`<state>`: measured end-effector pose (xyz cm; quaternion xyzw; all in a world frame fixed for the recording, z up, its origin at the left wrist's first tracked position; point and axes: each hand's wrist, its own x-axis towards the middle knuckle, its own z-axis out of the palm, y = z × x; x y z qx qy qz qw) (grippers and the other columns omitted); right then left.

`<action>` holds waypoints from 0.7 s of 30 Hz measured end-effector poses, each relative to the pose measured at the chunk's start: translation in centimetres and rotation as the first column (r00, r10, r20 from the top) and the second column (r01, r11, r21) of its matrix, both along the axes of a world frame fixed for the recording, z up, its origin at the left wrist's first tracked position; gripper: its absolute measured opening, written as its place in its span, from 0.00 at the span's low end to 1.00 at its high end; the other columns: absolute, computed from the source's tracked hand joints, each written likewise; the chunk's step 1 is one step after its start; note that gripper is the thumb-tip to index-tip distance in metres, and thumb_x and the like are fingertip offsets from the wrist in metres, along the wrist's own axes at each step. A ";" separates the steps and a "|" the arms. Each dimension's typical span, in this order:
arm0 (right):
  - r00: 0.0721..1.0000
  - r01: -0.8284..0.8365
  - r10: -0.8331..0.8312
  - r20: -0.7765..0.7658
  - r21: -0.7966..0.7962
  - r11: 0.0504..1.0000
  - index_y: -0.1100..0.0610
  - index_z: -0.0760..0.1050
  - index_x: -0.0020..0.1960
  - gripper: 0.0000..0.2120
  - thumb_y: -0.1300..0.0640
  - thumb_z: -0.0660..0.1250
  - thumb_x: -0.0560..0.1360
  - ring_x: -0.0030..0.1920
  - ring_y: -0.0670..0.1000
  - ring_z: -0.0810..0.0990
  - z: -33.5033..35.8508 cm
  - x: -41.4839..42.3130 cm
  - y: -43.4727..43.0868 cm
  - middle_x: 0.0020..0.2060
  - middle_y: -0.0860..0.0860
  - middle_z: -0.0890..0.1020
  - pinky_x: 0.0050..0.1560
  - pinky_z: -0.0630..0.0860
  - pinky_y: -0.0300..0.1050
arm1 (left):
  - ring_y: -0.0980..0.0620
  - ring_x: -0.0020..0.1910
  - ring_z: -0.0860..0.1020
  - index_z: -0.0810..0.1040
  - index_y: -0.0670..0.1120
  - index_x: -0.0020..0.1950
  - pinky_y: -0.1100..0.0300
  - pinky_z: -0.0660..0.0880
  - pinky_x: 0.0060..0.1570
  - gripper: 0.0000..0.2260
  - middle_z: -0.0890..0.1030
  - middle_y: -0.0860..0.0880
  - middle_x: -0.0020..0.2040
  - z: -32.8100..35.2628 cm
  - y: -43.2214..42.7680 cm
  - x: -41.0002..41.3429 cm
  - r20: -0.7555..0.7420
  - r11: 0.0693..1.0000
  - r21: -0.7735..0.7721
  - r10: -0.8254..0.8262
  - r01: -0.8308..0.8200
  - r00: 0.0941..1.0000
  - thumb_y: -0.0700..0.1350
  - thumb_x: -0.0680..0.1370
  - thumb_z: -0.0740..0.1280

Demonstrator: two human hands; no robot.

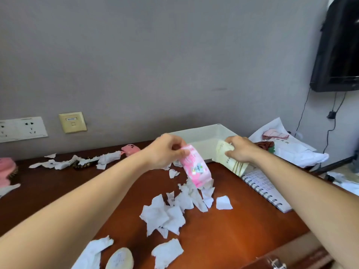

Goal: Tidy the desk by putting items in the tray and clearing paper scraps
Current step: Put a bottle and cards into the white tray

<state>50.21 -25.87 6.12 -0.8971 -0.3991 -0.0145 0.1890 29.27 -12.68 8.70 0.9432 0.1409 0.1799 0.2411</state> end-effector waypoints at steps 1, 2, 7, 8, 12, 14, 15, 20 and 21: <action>1.000 -0.004 0.004 0.001 0.044 0.999 0.59 0.75 0.59 0.13 0.59 0.65 0.75 0.59 0.59 0.76 0.6 0.2 0.2 0.58 0.57 0.79 0.54 0.73 0.46 | 0.46 0.42 0.79 0.80 0.41 0.47 0.58 0.75 0.43 0.08 0.83 0.44 0.45 0.8 0.5 0.6 0.026 1.000 0.010 0.012 -0.012 1.000 0.45 0.78 0.66; 1.000 -0.005 0.005 -0.004 0.088 0.996 0.59 0.75 0.58 0.13 0.60 0.64 0.75 0.58 0.59 0.76 1.2 0.5 0.4 0.56 0.58 0.80 0.52 0.73 0.46 | 0.45 0.44 0.80 0.80 0.41 0.48 0.55 0.76 0.47 0.08 0.83 0.44 0.46 1.4 1.0 1.4 0.050 1.000 0.020 0.017 -0.018 0.999 0.45 0.78 0.66; 0.999 0.007 0.002 -0.033 0.264 0.964 0.57 0.76 0.58 0.12 0.63 0.63 0.75 0.59 0.58 0.77 3.1 1.9 2.3 0.54 0.56 0.81 0.53 0.74 0.46 | 0.50 0.46 0.78 0.80 0.41 0.52 0.58 0.73 0.50 0.07 0.83 0.45 0.49 3.6 3.7 5.7 0.151 0.992 0.065 0.096 -0.107 0.984 0.42 0.78 0.65; 0.999 0.012 -0.001 -0.040 0.288 0.957 0.56 0.76 0.58 0.13 0.62 0.64 0.75 0.59 0.58 0.76 3.2 2.3 2.8 0.55 0.56 0.81 0.55 0.75 0.47 | 0.50 0.45 0.77 0.80 0.41 0.52 0.59 0.72 0.48 0.07 0.83 0.44 0.49 3.9 4.4 6.6 0.170 0.989 0.070 0.115 -0.129 0.979 0.41 0.78 0.65; 0.996 0.016 0.013 -0.083 0.337 0.941 0.55 0.74 0.62 0.15 0.62 0.64 0.75 0.60 0.57 0.76 2.7 3.6 4.9 0.57 0.55 0.80 0.56 0.75 0.47 | 0.46 0.47 0.79 0.77 0.42 0.53 0.61 0.71 0.46 0.05 0.83 0.42 0.51 4.2 6.9 9.9 0.212 0.976 0.032 0.203 -0.214 0.956 0.40 0.78 0.65; 0.995 0.009 0.026 -0.098 0.341 0.940 0.55 0.74 0.62 0.16 0.61 0.64 0.75 0.59 0.57 0.77 2.2 4.3 6.2 0.57 0.55 0.80 0.55 0.74 0.46 | 0.48 0.45 0.77 0.74 0.44 0.53 0.60 0.70 0.44 0.04 0.82 0.42 0.51 3.9 8.2 11.3 0.214 0.968 0.013 0.243 -0.251 0.946 0.40 0.78 0.64; 0.994 0.005 0.033 -0.105 0.341 0.940 0.54 0.74 0.62 0.16 0.61 0.65 0.75 0.58 0.57 0.77 1.9 4.5 6.7 0.55 0.56 0.81 0.54 0.75 0.46 | 0.49 0.44 0.76 0.74 0.44 0.53 0.61 0.69 0.44 0.04 0.82 0.42 0.51 3.7 8.8 11.8 0.207 0.963 0.011 0.260 -0.268 0.943 0.40 0.79 0.64; 0.981 -0.029 0.086 -0.171 0.308 0.951 0.54 0.72 0.64 0.17 0.61 0.64 0.76 0.48 0.54 0.78 -0.1 6.0 9.8 0.44 0.50 0.76 0.49 0.75 0.45 | 0.47 0.45 0.75 0.75 0.43 0.54 0.59 0.70 0.43 0.08 0.81 0.41 0.53 1.6 11.9 14.2 0.106 0.947 0.040 0.313 -0.318 0.944 0.36 0.78 0.61; 0.977 -0.034 0.096 -0.193 0.300 0.953 0.54 0.71 0.65 0.18 0.61 0.64 0.76 0.48 0.54 0.78 -0.6 6.3 10.3 0.45 0.50 0.76 0.49 0.75 0.45 | 0.46 0.46 0.76 0.75 0.43 0.54 0.59 0.71 0.42 0.08 0.81 0.41 0.53 1.2 12.5 14.5 0.084 0.945 0.049 0.318 -0.322 0.944 0.36 0.77 0.61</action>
